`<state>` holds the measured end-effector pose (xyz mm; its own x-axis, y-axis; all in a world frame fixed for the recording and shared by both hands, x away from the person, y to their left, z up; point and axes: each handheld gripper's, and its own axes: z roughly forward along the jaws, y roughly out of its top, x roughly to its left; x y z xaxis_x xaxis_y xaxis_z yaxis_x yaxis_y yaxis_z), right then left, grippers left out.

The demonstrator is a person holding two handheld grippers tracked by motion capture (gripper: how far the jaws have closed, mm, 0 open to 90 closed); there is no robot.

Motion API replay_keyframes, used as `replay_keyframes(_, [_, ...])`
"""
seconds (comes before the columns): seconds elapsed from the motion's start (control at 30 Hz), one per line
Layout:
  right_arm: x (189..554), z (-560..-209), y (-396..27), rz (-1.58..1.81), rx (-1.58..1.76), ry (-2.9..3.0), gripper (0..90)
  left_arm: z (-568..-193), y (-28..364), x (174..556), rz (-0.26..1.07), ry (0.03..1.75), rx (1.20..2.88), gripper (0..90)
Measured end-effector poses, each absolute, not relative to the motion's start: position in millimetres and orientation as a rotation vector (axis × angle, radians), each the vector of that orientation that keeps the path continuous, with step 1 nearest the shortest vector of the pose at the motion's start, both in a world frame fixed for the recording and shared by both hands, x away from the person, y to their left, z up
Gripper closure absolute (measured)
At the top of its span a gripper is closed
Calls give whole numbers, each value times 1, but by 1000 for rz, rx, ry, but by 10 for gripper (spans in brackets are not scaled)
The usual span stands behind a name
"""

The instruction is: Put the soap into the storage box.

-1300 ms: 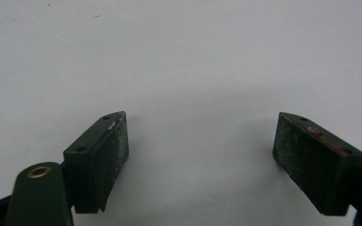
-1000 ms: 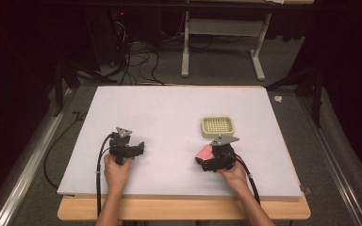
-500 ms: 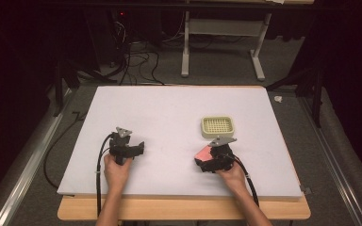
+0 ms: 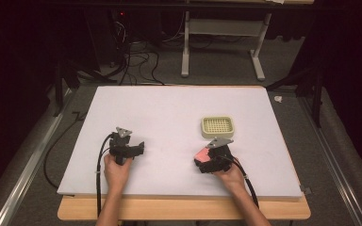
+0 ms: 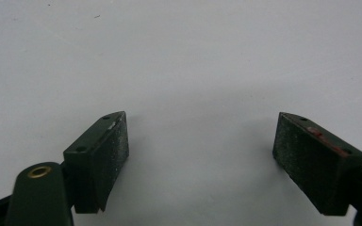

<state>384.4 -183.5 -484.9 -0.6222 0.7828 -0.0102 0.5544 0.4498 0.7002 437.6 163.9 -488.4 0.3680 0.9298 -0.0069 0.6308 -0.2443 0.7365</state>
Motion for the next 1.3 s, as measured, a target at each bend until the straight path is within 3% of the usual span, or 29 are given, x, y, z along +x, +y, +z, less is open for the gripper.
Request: replay_keyframes(1.3, [383,-474,-206,1062,1243,2320,137,-488,164,438,582,1346,1974,195])
